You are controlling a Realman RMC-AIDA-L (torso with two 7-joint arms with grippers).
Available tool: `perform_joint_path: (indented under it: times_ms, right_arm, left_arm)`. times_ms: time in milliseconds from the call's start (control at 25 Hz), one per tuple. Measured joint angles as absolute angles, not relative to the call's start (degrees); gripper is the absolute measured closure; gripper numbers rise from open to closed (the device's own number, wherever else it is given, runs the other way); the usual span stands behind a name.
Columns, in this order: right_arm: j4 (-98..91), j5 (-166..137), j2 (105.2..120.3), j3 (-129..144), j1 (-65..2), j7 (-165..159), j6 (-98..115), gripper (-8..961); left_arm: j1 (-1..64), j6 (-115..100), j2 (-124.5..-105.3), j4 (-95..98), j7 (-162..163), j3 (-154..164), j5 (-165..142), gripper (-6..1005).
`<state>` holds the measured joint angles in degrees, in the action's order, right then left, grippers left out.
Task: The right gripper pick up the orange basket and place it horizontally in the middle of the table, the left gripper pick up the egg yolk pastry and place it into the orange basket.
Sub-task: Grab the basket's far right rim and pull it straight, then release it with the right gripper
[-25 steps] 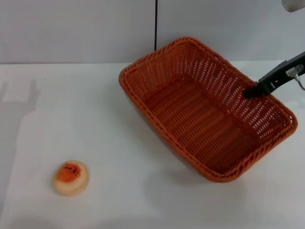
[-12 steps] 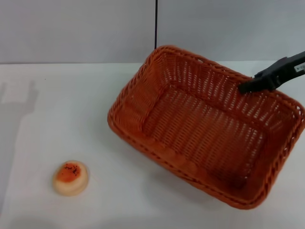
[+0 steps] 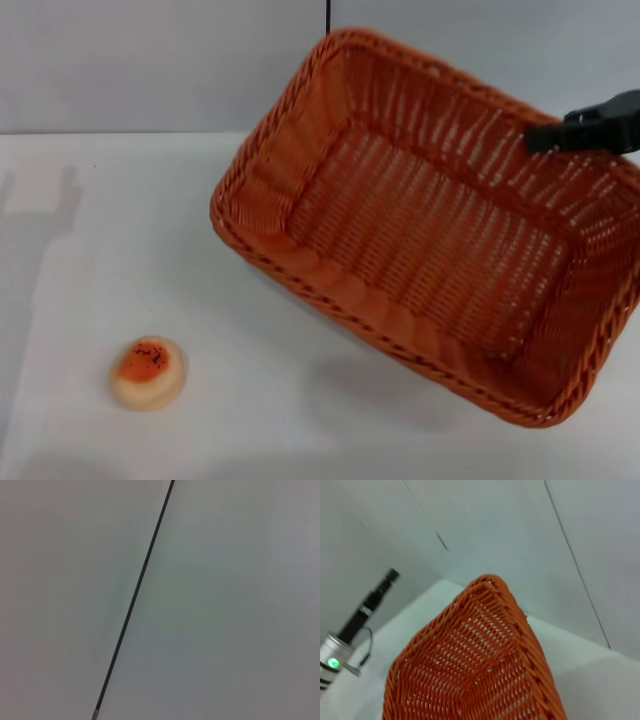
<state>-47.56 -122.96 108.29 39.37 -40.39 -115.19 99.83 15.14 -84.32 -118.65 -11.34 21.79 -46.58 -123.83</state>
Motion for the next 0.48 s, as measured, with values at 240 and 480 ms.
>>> perform_joint_path:
  times_ms: [240, 480]
  right_arm:
    - [-47.6, -119.3, 106.04, 38.4, -40.2, -111.6, 104.6, 778]
    - [-48.1, -122.0, 104.64, 39.5, -44.7, -103.9, 110.8, 772]
  left_arm:
    - [15.5, -83.9, -118.56, -11.3, 21.8, -46.6, -123.8, 213]
    - [15.9, -83.0, -118.56, -11.4, 21.8, -46.6, -123.8, 213]
